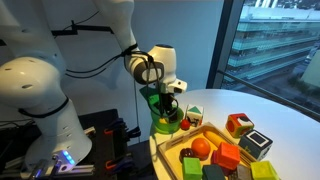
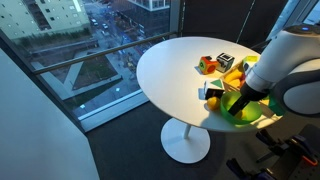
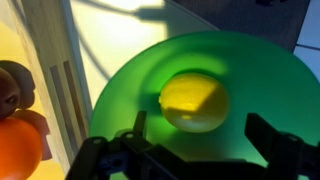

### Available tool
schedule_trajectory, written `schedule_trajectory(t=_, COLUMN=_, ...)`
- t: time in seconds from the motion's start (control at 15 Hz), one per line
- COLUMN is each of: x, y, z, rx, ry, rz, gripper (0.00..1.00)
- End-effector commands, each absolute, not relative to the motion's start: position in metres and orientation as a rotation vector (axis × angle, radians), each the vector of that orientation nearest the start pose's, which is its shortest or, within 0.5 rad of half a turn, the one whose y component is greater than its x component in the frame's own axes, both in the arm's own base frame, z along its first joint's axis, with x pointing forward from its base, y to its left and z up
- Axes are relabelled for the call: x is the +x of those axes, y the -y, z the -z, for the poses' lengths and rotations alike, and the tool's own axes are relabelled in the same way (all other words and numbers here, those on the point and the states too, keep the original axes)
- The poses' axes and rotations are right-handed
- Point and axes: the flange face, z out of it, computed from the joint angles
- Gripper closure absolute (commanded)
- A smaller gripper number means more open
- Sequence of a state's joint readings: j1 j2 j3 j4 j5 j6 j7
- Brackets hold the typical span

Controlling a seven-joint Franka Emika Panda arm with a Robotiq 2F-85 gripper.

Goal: Remove the lemon plush toy from the green bowl and put it on the table

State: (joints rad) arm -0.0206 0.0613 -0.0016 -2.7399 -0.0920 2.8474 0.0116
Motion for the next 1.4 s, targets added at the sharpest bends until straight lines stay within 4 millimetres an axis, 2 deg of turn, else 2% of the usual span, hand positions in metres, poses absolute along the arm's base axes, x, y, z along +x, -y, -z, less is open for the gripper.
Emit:
schedule_trajectory(t=0.0, x=0.406, y=0.007, z=-0.204, rx=-3.181, ry=0.084, rz=0.092, gripper=0.00)
schedule_trajectory(t=0.13, x=0.406, y=0.008, z=-0.203, rx=-3.184, ry=0.089, rz=0.086, gripper=0.00)
schedule_trajectory(t=0.2, x=0.405, y=0.008, z=-0.202, rx=-3.187, ry=0.096, rz=0.083, gripper=0.22)
schedule_trajectory(t=0.27, x=0.405, y=0.008, z=-0.201, rx=-3.188, ry=0.098, rz=0.079, gripper=0.25)
schedule_trajectory(t=0.53, x=0.405, y=0.009, z=-0.201, rx=-3.190, ry=0.103, rz=0.071, gripper=0.59)
schedule_trajectory(t=1.0, x=0.410, y=0.014, z=-0.219, rx=-3.202, ry=0.072, rz=0.076, gripper=0.60)
schedule_trajectory(t=1.33, x=0.416, y=0.020, z=-0.243, rx=-3.197, ry=0.058, rz=0.061, gripper=0.60)
